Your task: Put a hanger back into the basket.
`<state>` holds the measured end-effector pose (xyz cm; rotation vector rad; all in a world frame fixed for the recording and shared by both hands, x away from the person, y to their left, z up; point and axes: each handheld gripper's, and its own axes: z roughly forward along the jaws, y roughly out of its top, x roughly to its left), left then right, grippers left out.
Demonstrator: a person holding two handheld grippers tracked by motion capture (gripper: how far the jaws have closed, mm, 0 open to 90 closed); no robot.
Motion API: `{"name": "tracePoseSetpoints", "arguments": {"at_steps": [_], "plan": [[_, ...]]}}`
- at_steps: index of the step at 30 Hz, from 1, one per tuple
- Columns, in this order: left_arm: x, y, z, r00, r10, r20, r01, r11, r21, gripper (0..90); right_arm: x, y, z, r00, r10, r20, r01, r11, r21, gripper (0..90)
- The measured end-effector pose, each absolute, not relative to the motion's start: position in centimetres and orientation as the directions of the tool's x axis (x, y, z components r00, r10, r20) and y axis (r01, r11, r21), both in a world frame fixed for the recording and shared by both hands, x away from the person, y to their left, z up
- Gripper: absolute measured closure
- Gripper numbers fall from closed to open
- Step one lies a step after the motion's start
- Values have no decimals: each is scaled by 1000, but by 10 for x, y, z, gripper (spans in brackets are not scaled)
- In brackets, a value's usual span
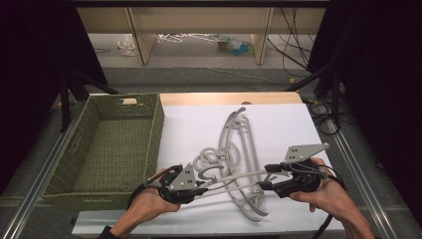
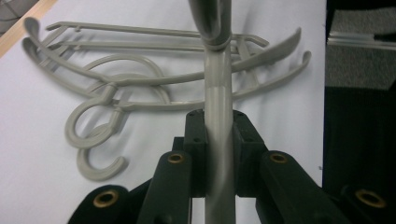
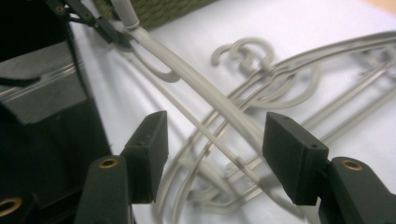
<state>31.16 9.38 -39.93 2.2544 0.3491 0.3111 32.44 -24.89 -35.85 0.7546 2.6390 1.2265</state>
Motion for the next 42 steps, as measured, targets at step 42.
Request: {"name": "tracePoseSetpoints", "arguments": {"at_steps": [42], "plan": [[376,270,-272,678,723,-132,424,-238,874,789,311,-236,-408,-750,629,203,528,385,757,234]]}}
